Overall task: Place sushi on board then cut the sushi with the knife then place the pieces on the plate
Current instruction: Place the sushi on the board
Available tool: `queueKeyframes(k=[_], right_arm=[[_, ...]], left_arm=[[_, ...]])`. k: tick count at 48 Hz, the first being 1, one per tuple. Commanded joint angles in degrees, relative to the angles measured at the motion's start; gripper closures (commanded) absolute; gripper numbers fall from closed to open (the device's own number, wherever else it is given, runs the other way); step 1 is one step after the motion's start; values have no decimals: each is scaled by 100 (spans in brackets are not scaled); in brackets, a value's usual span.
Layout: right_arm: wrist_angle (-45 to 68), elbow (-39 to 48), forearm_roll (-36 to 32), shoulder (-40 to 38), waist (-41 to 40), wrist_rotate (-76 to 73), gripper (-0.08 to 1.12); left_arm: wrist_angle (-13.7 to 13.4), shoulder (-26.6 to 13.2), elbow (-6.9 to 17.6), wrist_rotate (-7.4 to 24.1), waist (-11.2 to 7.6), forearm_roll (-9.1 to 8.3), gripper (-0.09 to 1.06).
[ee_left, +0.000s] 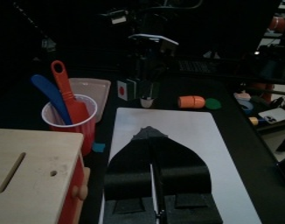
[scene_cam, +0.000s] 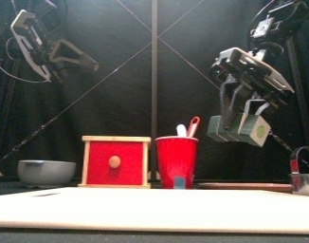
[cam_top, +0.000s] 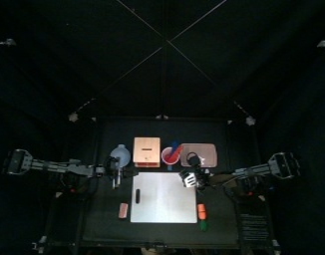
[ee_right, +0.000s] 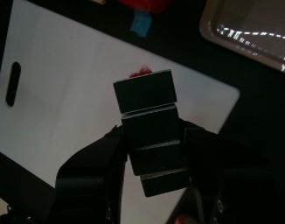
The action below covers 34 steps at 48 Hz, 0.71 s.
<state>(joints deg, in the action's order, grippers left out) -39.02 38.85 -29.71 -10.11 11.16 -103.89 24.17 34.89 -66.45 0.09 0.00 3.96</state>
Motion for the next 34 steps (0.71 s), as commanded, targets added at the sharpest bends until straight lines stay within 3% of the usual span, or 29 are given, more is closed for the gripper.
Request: queueKeyframes(k=[1, 12, 34], right_arm=[[-158, -475, -88, 211, 185, -519, 46], [-888, -1345, -44, 1055, 404, -1371, 46], [-1960, -3067, 721, 2522, 404, -1468, 45]], left_arm=[[18, -9, 62, 9, 9, -9, 99], [18, 0, 18, 9, 18, 0, 99], [-44, 176, 0, 18, 9, -26, 99]])
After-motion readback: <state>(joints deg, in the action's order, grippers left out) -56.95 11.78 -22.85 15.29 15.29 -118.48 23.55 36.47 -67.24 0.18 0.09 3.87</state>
